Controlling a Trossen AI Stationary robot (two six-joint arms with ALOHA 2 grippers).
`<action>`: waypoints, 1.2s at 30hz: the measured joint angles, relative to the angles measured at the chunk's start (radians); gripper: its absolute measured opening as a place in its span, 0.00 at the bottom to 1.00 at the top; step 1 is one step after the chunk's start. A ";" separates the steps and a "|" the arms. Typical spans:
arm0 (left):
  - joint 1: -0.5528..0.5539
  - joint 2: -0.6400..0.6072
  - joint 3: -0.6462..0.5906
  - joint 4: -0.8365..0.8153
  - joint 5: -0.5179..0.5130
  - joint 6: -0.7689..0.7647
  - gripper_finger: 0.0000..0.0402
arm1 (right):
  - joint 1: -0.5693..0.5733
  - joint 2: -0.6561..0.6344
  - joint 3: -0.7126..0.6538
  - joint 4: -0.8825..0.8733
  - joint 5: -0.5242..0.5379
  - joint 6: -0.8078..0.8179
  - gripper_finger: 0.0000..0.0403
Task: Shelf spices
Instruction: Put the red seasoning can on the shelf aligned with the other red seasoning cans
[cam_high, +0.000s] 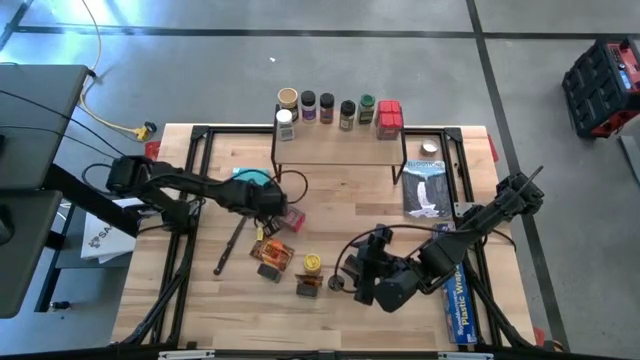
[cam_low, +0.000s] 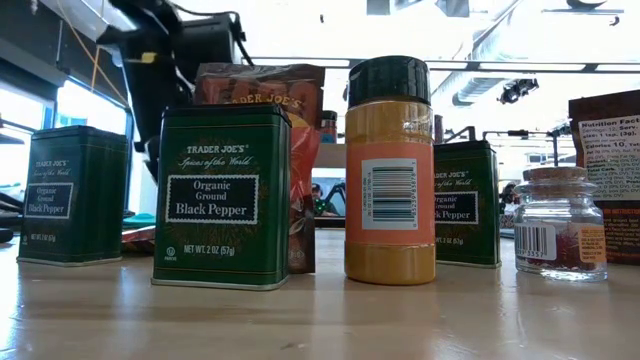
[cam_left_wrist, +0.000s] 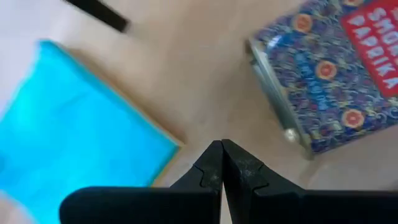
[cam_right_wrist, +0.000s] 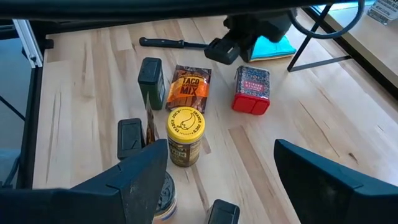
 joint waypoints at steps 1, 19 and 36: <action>0.005 0.000 -0.013 0.033 0.020 0.010 0.00 | 0.000 0.000 0.000 0.000 0.000 -0.001 0.72; -0.040 0.091 -0.101 0.858 0.350 0.032 0.00 | -0.136 0.001 0.000 -0.279 -0.128 0.102 0.72; 0.032 0.187 -0.099 0.989 0.313 0.072 0.00 | -0.458 -0.101 -0.468 0.102 -0.456 0.129 0.72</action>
